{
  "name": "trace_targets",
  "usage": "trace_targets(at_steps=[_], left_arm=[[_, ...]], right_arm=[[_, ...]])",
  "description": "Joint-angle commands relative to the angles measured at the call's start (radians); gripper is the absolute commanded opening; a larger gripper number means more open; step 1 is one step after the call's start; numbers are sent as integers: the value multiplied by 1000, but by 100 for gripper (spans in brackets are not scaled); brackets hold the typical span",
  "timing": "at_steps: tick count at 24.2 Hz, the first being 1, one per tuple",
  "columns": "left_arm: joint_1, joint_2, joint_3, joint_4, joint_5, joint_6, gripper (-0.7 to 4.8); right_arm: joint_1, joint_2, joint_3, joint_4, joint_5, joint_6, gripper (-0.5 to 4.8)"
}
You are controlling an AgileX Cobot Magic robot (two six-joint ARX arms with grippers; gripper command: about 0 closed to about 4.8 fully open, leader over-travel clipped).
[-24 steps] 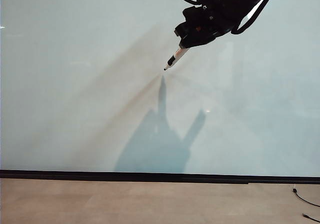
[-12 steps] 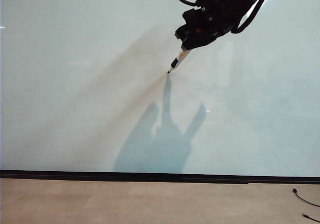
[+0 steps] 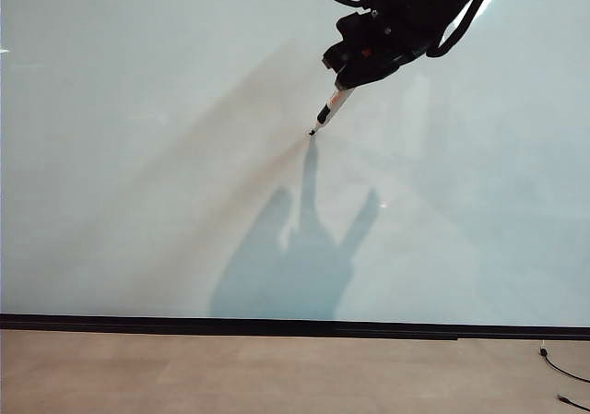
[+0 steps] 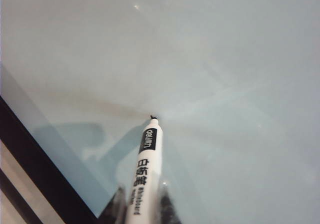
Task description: Pick up the pen on the shelf to the right of the whiteboard and write the letter A.
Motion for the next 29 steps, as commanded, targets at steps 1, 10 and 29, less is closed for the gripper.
trace_targets(at_steps=[1, 10, 29], left_arm=[[0, 0, 3, 6, 0, 4, -4], [0, 0, 3, 6, 0, 4, -4], [0, 0, 3, 6, 0, 4, -4]], right_arm=[[-10, -21, 21, 27, 28, -11, -5], [-14, -56, 24, 19, 54, -26, -5], [-27, -151, 28, 28, 100, -63, -5]])
